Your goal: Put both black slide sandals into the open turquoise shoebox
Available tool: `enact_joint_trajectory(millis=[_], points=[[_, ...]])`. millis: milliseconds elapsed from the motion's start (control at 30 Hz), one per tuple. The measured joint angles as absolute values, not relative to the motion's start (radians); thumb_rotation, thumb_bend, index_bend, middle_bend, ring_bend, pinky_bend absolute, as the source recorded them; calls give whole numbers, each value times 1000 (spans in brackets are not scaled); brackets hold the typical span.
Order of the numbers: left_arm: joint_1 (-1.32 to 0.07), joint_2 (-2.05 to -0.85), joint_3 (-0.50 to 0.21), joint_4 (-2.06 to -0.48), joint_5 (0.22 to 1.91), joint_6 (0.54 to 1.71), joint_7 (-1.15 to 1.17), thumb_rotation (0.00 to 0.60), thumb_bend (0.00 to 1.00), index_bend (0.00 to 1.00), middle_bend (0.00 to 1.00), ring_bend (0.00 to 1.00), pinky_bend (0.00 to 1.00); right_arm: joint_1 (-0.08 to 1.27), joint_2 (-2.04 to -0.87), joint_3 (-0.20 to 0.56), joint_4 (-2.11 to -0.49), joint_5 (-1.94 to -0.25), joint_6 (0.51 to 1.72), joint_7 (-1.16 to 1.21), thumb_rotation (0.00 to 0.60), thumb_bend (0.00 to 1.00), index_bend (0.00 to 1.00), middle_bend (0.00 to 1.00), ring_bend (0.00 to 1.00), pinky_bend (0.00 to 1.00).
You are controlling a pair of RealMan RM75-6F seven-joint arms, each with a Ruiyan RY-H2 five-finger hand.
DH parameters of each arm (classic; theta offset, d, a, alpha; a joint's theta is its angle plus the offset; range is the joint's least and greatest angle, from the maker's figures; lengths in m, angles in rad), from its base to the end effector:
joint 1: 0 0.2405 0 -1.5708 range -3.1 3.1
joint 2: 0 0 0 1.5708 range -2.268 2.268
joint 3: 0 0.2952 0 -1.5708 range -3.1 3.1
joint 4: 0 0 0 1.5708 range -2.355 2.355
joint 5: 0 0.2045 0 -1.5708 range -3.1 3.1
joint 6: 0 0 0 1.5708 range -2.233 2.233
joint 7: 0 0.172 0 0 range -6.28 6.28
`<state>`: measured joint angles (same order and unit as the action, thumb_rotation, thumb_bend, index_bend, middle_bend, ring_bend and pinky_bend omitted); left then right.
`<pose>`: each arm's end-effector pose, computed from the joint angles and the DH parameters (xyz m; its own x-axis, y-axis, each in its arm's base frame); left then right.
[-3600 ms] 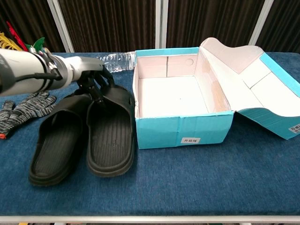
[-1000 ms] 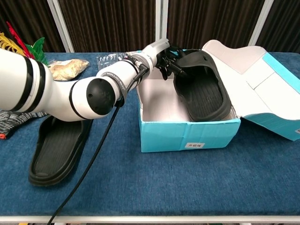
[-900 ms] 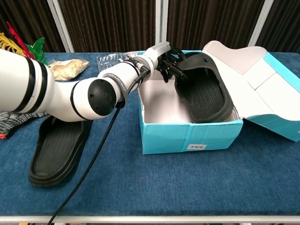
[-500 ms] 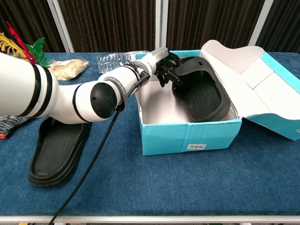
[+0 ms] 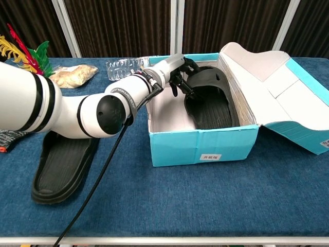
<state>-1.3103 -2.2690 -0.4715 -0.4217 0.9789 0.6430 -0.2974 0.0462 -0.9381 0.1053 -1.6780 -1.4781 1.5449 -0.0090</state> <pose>-0.0059 0.4726 -0.1951 -0.0766 0.4263 0.9013 0.9695 -0.1794 0.1672 -0.3361 -0.2080 0.2577 0.5014 0.1013 0.8593 -0.8651 0.0416 0.4999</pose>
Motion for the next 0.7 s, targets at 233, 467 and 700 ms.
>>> enact_joint_trajectory(millis=[233,467,700], points=[[-1299,-2269,-452,-440,1010,718,-286,600,0,37,0,0,299,39,-939,102,-1672,-1485,1555,3,600,63,0,30,0,20],[-1273,-2215,-452,-527,1029,737,-247,600,0,36,0,0,298,39,-944,100,-1665,-1497,1556,15,600,66,0,30,0,20],[-1210,-2074,-444,-783,1000,742,-90,600,0,36,0,0,275,39,-944,98,-1666,-1516,1567,19,600,68,0,30,0,20]])
